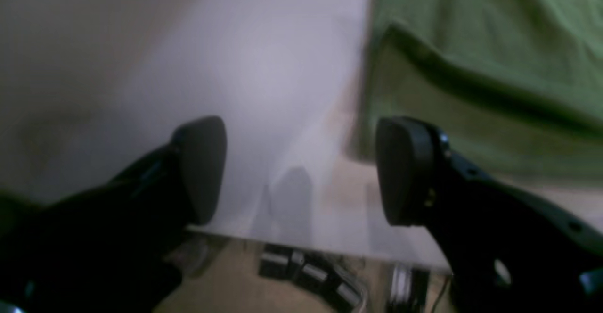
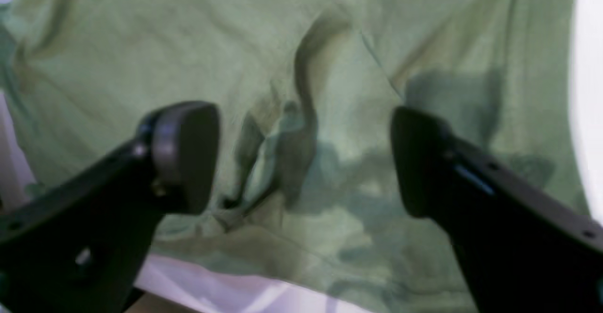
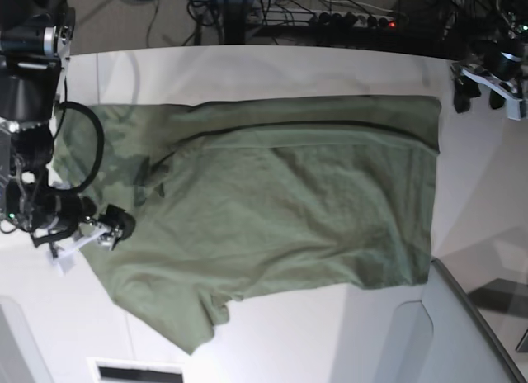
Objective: Layout the t-shirt on the table in an organized manner, then fold the t-shirt properly
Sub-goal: 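Release the shirt and move both grippers to regrasp its edge, then grasp the shirt edge with both grippers and lift it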
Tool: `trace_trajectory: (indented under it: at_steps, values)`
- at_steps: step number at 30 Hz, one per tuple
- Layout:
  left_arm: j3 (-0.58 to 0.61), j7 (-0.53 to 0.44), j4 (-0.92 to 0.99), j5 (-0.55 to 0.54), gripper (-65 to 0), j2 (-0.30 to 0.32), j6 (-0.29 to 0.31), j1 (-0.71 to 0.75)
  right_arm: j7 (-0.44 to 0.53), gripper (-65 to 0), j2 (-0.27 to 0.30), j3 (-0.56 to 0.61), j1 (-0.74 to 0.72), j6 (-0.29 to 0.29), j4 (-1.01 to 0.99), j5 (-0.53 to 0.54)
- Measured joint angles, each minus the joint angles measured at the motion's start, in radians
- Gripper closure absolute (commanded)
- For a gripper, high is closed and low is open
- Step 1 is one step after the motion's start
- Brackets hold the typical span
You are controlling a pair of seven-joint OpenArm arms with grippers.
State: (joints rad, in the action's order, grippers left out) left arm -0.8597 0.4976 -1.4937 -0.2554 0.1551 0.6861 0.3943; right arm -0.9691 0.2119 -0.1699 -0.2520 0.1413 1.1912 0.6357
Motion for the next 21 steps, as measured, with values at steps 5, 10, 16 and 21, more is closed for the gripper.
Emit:
trace_trajectory:
  at_steps: [5,10,16,21]
  values:
    - [0.08,-0.121,0.085,-0.037,-47.7,-0.022,0.014,0.071,0.005,-47.6,-0.029,-0.181,0.22,-0.002,0.33,0.005]
    - [0.075,-0.137,0.169,-0.324,-48.9,-0.008,0.003,0.078,-0.002,-47.7,-0.053,-0.235,0.478,0.0,0.532,-0.006]
    - [0.072,-0.135,0.283,-0.315,-48.4,-0.01,-0.002,0.018,0.138,-47.7,-0.049,-0.231,0.668,0.0,0.569,0.006]
    - [0.076,-0.147,0.362,-0.323,-48.1,-0.011,0.003,-0.049,0.164,-47.3,-0.049,-0.232,0.707,0.002,0.565,0.007]
